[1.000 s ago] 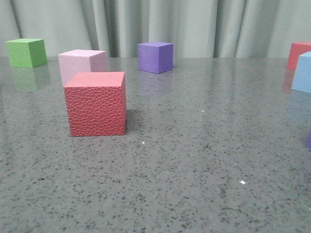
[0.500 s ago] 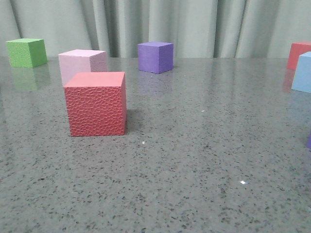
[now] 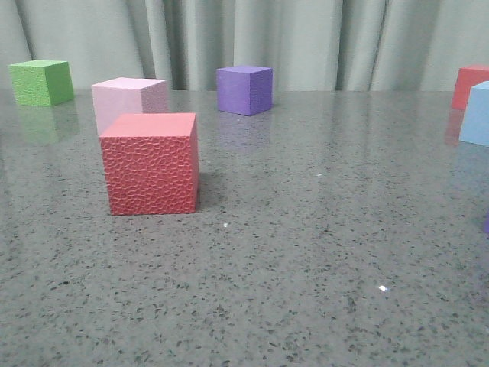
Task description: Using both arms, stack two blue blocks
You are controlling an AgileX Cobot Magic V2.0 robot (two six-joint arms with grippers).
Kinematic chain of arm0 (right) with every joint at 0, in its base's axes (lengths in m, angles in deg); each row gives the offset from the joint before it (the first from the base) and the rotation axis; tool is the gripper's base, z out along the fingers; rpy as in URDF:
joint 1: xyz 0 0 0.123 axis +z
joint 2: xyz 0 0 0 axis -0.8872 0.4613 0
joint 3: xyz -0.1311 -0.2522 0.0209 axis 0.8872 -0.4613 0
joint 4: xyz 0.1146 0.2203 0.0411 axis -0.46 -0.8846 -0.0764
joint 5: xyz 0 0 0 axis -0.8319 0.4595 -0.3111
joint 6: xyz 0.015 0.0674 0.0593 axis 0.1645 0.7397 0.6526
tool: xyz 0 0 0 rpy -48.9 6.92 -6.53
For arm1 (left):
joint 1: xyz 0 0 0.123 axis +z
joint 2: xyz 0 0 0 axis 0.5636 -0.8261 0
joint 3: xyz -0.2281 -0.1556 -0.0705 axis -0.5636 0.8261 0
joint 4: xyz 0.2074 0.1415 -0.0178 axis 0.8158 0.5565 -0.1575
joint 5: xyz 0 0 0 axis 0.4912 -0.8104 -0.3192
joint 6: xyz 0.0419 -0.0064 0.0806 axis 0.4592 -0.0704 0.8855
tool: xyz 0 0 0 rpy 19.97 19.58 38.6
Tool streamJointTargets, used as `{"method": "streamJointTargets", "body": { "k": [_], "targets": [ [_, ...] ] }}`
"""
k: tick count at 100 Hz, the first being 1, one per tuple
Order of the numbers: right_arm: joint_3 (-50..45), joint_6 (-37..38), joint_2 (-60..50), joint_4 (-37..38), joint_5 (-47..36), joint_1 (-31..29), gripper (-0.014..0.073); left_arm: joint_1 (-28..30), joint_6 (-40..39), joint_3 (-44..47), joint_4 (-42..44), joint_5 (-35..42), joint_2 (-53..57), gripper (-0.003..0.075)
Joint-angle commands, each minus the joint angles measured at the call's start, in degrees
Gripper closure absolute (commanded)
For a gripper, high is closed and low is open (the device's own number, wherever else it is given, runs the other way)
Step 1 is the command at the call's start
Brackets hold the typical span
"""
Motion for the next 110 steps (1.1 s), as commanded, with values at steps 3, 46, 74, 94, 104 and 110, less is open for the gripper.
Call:
{"method": "streamJointTargets", "body": {
  "k": [3, 46, 74, 94, 104, 110],
  "targets": [
    [7.6, -0.5, 2.8, -0.3, 2.3, 0.1, 0.0716, 0.2, 0.1, -8.1, -1.3, -1.6, -2.7, 0.0739],
    [29.4, -0.5, 20.7, -6.1, 28.3, 0.1, 0.0716, 0.2, 0.1, -38.4, -1.2, -31.2, -25.7, 0.0739],
    [33.2, -0.5, 26.5, -7.1, 33.8, 0.1, 0.0716, 0.2, 0.1, -43.4, -1.2, -35.3, -32.7, 0.0739],
    [33.1, -0.5, 26.5, -7.1, 33.9, 0.1, 0.0716, 0.2, 0.1, -43.4, -1.2, -35.3, -32.9, 0.0739],
    [33.1, -0.5, 26.5, -7.1, 33.5, 0.1, 0.0714, 0.2, 0.1, -43.4, -1.2, -35.3, -32.9, 0.0738],
    [33.1, -0.5, 26.5, -7.1, 33.4, 0.1, 0.0712, 0.2, 0.1, -43.4, -1.2, -35.3, -32.9, 0.0738]
  ]
}}
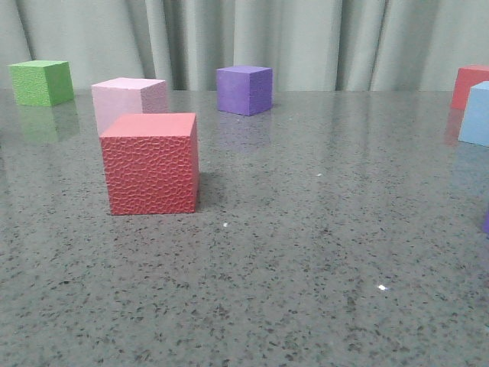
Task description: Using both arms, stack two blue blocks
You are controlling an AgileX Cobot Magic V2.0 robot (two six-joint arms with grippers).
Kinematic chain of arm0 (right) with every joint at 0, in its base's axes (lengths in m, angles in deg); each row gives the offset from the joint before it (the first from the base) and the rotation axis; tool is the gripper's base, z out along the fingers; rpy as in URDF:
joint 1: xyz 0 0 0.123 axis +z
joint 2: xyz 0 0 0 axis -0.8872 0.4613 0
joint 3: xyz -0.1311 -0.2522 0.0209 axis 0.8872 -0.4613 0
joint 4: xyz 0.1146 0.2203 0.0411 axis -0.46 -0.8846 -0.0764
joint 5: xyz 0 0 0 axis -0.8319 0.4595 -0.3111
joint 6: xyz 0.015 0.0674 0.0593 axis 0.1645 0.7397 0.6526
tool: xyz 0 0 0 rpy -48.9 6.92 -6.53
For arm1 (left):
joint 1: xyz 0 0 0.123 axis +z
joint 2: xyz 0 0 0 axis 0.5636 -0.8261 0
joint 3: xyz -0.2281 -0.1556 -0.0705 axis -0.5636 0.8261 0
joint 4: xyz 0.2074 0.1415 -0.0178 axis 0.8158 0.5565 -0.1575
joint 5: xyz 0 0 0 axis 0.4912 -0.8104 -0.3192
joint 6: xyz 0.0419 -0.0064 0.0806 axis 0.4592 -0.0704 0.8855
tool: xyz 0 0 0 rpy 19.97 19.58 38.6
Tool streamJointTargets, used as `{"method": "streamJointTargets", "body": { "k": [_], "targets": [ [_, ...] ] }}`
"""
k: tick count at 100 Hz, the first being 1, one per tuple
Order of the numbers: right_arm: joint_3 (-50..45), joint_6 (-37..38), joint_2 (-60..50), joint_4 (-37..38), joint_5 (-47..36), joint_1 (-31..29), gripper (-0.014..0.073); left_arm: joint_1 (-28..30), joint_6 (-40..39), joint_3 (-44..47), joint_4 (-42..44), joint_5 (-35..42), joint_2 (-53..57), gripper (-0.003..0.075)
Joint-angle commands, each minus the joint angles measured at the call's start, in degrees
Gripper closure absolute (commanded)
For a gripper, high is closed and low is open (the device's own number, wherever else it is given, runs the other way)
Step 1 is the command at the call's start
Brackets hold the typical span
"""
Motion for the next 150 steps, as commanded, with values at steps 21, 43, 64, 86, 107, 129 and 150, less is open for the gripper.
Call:
{"method": "streamJointTargets", "body": {
  "k": [21, 43, 64, 86, 107, 129, 150],
  "targets": [
    [2.0, -0.5, 0.9, -0.5, -3.9, 0.1, 0.0446, 0.2, 3.5, -1.8, -1.0, 3.8, -0.6, 0.058],
    [2.0, -0.5, 0.9, -0.5, -4.0, 0.1, 0.0002, 0.2, 3.5, -1.8, -1.0, 3.9, -0.6, 0.0029],
    [2.0, -0.5, 0.9, -0.6, -6.1, 0.1, 0.0013, 0.2, 3.5, -1.8, -1.1, 3.9, -0.6, 0.0083],
    [2.1, 2.1, 1.4, -0.7, -8.5, -0.1, 0.0013, 0.2, 3.5, -1.8, -1.1, 3.8, -0.6, 0.0146],
    [6.0, 7.9, 8.9, -0.7, -11.5, -0.1, 0.0013, 0.2, 3.5, -1.8, -1.1, 3.8, -0.6, 0.0193],
    [15.3, 13.2, 23.5, 0.1, -10.9, -0.2, 0.0013, 0.2, 3.5, -1.8, -1.1, 3.8, -0.6, 0.0236],
    [24.5, 19.6, 38.1, 1.2, -7.5, -3.2, 0.0013, 0.2, 3.5, -1.8, -1.1, 3.8, -0.6, 0.0262]
  ]
}}
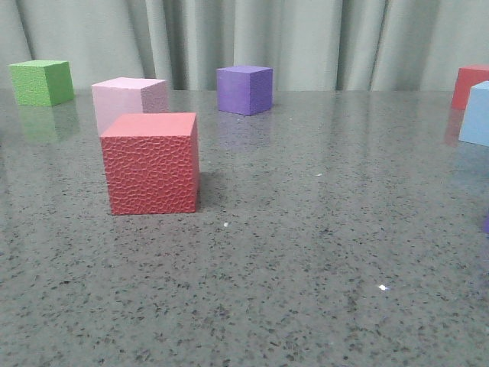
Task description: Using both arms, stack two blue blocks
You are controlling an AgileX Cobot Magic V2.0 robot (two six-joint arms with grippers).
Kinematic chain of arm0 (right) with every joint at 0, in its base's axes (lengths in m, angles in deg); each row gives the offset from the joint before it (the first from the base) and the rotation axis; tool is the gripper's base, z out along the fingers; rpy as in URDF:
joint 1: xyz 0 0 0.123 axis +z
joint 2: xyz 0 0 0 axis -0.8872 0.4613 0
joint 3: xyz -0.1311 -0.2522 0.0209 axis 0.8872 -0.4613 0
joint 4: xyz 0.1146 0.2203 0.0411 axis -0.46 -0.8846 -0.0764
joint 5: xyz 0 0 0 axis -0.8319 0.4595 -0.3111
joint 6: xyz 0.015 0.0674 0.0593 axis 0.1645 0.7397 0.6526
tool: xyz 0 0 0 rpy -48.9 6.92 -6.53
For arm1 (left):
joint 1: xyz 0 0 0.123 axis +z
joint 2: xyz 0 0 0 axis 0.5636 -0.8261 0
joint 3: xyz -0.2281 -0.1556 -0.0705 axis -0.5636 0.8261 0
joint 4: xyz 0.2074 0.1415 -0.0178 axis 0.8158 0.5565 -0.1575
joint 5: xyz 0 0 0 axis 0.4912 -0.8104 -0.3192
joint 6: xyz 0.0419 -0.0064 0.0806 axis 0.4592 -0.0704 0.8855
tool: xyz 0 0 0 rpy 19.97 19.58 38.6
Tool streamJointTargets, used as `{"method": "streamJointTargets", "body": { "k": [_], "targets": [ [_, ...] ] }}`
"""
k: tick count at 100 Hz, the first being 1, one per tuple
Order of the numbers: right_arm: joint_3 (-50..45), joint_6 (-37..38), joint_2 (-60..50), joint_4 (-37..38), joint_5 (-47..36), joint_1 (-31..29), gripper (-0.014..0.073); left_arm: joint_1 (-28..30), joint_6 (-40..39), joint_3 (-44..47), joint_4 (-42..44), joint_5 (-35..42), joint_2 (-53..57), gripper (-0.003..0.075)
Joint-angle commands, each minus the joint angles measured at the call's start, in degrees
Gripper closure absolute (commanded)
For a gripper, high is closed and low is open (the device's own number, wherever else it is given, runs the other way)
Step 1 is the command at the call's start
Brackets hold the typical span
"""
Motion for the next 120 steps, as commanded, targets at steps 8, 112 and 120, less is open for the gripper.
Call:
{"method": "streamJointTargets", "body": {
  "k": [8, 112, 120],
  "targets": [
    [8.0, 2.8, 8.9, 0.8, 1.0, -2.4, 0.0013, 0.2, 0.1, -1.8, -0.5, 3.8, -0.6, 0.0275],
    [29.4, 14.1, 34.9, 10.9, 17.1, -2.7, 0.0013, 0.2, 0.1, -1.8, -0.5, 3.7, -0.6, 0.0282],
    [29.4, 14.6, 35.5, 10.9, 16.9, -2.7, 0.0013, 0.2, 0.1, -1.8, -0.5, 3.7, -0.6, 0.0282]
  ]
}}
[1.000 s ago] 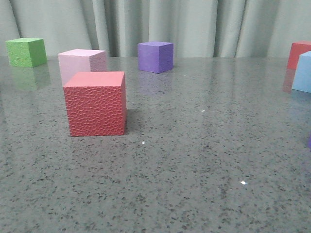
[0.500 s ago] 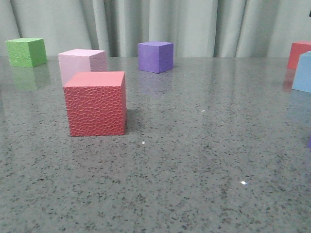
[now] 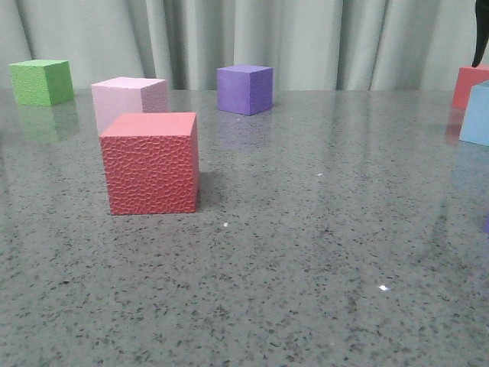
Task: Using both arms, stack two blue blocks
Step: 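Lower the right gripper over the light blue cube and close on it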
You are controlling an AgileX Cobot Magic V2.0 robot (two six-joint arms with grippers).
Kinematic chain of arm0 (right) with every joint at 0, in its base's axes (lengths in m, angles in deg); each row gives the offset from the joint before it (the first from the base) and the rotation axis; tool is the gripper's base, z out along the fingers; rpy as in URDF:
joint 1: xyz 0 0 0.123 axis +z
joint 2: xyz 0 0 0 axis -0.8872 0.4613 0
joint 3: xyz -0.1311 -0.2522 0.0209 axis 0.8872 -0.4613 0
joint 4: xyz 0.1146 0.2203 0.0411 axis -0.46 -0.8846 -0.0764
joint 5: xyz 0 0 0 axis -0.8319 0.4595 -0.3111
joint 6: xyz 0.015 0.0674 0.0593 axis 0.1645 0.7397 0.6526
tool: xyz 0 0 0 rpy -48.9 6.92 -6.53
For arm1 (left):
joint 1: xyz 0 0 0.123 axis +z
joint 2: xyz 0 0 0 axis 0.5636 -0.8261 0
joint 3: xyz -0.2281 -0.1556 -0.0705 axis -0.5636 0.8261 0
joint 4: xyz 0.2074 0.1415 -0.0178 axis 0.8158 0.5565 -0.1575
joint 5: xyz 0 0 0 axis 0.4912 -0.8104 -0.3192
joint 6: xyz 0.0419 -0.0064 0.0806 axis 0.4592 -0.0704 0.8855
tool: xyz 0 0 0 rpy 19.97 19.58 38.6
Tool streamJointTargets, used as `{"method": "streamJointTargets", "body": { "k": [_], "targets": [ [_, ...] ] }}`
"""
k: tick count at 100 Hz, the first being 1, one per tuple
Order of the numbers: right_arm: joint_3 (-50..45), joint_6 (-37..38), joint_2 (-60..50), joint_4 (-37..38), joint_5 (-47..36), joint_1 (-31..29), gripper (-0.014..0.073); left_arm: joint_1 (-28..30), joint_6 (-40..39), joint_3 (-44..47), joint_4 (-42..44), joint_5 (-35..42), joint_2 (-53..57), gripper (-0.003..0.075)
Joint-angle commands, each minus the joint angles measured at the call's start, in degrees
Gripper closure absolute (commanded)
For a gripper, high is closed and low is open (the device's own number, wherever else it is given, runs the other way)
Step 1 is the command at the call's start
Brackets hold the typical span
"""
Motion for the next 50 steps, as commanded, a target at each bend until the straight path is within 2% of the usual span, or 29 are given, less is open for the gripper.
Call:
{"method": "streamJointTargets", "body": {
  "k": [1, 50],
  "targets": [
    [2.1, 0.5, -1.9, 1.1, -1.6, -0.4, 0.0013, 0.2, 0.1, -1.8, -0.5, 3.7, -0.6, 0.0282],
    [2.3, 1.8, 1.3, 1.9, -2.6, -0.4, 0.0013, 0.2, 0.1, -1.8, -0.5, 3.7, -0.6, 0.0282]
  ]
}}
